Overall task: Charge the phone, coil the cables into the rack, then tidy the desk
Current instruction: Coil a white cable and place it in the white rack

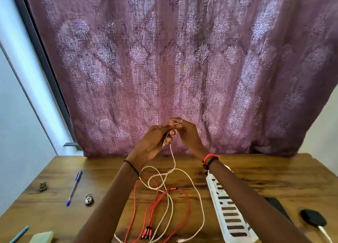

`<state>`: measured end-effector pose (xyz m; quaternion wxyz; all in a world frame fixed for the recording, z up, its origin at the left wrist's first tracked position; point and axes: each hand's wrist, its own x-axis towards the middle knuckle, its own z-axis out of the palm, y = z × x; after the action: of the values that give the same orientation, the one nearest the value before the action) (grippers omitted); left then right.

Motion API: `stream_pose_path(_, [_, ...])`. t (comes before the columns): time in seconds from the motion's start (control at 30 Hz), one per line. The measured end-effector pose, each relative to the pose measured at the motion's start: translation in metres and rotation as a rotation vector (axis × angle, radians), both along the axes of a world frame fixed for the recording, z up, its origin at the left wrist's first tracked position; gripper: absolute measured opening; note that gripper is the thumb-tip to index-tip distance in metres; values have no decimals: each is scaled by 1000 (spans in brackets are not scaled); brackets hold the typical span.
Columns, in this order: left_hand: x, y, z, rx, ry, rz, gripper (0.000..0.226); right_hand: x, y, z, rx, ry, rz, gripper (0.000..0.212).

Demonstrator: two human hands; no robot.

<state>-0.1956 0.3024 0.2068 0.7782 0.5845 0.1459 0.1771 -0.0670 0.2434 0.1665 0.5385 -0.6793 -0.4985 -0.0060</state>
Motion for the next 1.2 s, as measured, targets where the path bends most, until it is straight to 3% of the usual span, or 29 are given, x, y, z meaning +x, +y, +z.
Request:
stream_pose_path(0.07, [5, -2, -3, -29, 0, -33, 33, 2, -2, 0, -81, 19, -36, 30])
stream_pose_path(0.17, [15, -6, -9, -141, -26, -129, 34, 0, -5, 2, -148, 57, -50, 12])
stream_pose_path(0.27, [25, -4, -14, -293, -118, -152, 29, -1, -3, 1, -236, 145, -40, 21])
stream_pose_path(0.37, [33, 3, -19, -377, -181, -96, 29, -4, -7, -9, -139, 190, -65, 11])
stream_pose_path(0.43, [37, 8, -22, -401, -198, -65, 27, -5, -14, -14, -71, 238, -107, 16])
stream_pose_path(0.67, [52, 21, -25, -454, -267, 59, 24, -1, -34, -31, -150, 155, -150, 9])
stream_pose_path(0.93, [70, 23, -24, -223, -279, 125, 17, 4, -49, 0, -320, -48, -111, 13])
stream_pose_path(1.1, [74, 18, -25, 215, -201, 157, 23, 7, -51, 15, -428, -117, -116, 17])
stream_pose_path(1.2, [69, 14, -23, 614, -80, 131, 27, 10, -56, 27, -383, -133, -122, 18])
